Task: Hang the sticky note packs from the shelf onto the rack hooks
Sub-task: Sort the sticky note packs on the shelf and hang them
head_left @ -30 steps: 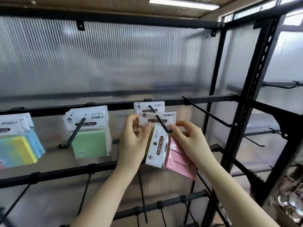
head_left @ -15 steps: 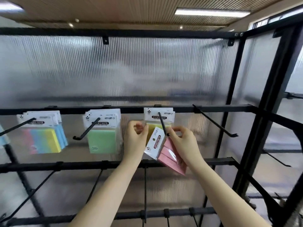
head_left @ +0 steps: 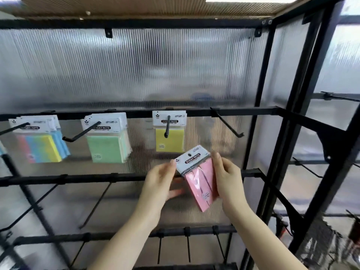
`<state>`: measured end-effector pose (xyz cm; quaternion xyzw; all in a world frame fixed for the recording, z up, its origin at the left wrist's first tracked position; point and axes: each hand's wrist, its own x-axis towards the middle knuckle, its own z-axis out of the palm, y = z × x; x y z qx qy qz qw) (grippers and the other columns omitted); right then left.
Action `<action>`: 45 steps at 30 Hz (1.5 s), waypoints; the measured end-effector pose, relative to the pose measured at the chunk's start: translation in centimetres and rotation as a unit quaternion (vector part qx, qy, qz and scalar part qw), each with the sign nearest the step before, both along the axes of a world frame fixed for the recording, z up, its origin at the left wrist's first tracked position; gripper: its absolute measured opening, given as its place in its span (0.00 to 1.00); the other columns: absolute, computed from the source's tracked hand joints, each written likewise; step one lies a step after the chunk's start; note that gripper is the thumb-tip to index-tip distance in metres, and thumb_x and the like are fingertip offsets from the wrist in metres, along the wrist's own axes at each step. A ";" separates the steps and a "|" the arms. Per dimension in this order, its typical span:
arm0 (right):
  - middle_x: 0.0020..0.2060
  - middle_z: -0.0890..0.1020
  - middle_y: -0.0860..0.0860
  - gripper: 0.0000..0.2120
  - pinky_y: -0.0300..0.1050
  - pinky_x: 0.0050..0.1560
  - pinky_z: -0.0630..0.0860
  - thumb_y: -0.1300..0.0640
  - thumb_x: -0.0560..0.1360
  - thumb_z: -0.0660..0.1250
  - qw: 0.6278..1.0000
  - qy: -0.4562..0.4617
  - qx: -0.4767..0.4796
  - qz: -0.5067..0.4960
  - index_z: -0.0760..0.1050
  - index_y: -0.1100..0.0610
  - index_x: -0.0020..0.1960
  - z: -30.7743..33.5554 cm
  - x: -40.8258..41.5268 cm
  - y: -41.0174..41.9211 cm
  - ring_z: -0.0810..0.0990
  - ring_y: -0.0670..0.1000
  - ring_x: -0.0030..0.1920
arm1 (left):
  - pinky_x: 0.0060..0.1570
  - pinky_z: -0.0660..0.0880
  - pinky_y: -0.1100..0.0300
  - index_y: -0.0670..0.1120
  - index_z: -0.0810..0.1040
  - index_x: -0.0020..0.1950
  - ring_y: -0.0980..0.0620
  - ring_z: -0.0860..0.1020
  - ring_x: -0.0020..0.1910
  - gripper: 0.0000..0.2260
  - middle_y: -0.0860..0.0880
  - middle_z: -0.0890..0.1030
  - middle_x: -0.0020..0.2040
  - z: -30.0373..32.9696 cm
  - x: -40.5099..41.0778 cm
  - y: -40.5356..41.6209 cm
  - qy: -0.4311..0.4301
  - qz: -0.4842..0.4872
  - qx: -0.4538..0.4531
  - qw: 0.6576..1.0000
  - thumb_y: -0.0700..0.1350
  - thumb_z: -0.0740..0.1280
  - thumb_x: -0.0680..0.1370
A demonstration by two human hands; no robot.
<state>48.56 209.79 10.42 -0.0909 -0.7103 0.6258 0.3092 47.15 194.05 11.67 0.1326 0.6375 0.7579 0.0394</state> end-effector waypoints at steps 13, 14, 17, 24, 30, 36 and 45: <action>0.34 0.74 0.47 0.13 0.34 0.38 0.68 0.53 0.82 0.56 0.992 0.020 0.070 0.104 0.69 0.61 0.44 -0.3 6.9 0.8 0.70 0.42 0.35 | 0.42 0.74 0.58 0.47 0.76 0.43 0.56 0.81 0.40 0.09 0.54 0.83 0.39 0.8 3.6 7.8 0.101 0.166 0.045 0.980 0.47 0.61 0.81; 0.33 0.73 0.46 0.13 0.33 0.37 0.68 0.53 0.81 0.56 0.991 0.025 0.081 0.103 0.69 0.61 0.43 -0.1 7.3 1.1 0.70 0.42 0.34 | 0.42 0.74 0.58 0.47 0.76 0.43 0.55 0.81 0.41 0.09 0.53 0.83 0.39 0.9 3.8 7.9 0.112 0.166 0.049 0.979 0.47 0.62 0.81; 0.36 0.77 0.48 0.14 0.41 0.42 0.73 0.50 0.80 0.56 0.987 0.053 0.117 0.091 0.72 0.58 0.44 0.8 8.2 1.9 0.74 0.46 0.38 | 0.42 0.75 0.60 0.49 0.76 0.43 0.55 0.81 0.42 0.08 0.54 0.83 0.40 1.5 4.9 8.0 0.158 0.163 0.063 0.972 0.47 0.62 0.81; 0.39 0.80 0.39 0.08 0.29 0.40 0.70 0.47 0.78 0.59 0.976 0.179 0.094 0.079 0.73 0.49 0.47 4.0 9.1 2.4 0.76 0.37 0.39 | 0.40 0.72 0.71 0.48 0.74 0.42 0.63 0.78 0.39 0.08 0.58 0.80 0.39 4.9 7.3 8.3 0.311 0.160 0.024 0.937 0.48 0.59 0.79; 0.31 0.77 0.46 0.17 0.38 0.33 0.70 0.49 0.79 0.62 0.983 0.181 0.022 0.037 0.73 0.62 0.39 6.6 6.9 3.4 0.72 0.43 0.33 | 0.36 0.68 0.70 0.44 0.71 0.38 0.60 0.73 0.34 0.11 0.51 0.76 0.34 6.1 6.2 9.7 0.303 0.162 -0.040 0.938 0.42 0.61 0.81; 0.28 0.75 0.44 0.16 0.36 0.31 0.68 0.55 0.80 0.63 0.986 0.163 0.030 0.029 0.71 0.61 0.36 7.0 5.2 4.3 0.71 0.42 0.30 | 0.41 0.71 0.56 0.40 0.70 0.40 0.48 0.75 0.38 0.11 0.43 0.78 0.38 6.1 4.9 10.7 0.275 0.180 -0.039 0.944 0.44 0.61 0.81; 0.28 0.77 0.40 0.13 0.29 0.31 0.68 0.53 0.79 0.64 0.990 0.121 0.066 0.024 0.74 0.58 0.39 6.0 2.9 5.1 0.73 0.38 0.29 | 0.36 0.68 0.70 0.48 0.69 0.40 0.61 0.71 0.33 0.09 0.55 0.73 0.35 4.9 2.7 10.8 0.256 0.175 -0.035 0.950 0.42 0.62 0.80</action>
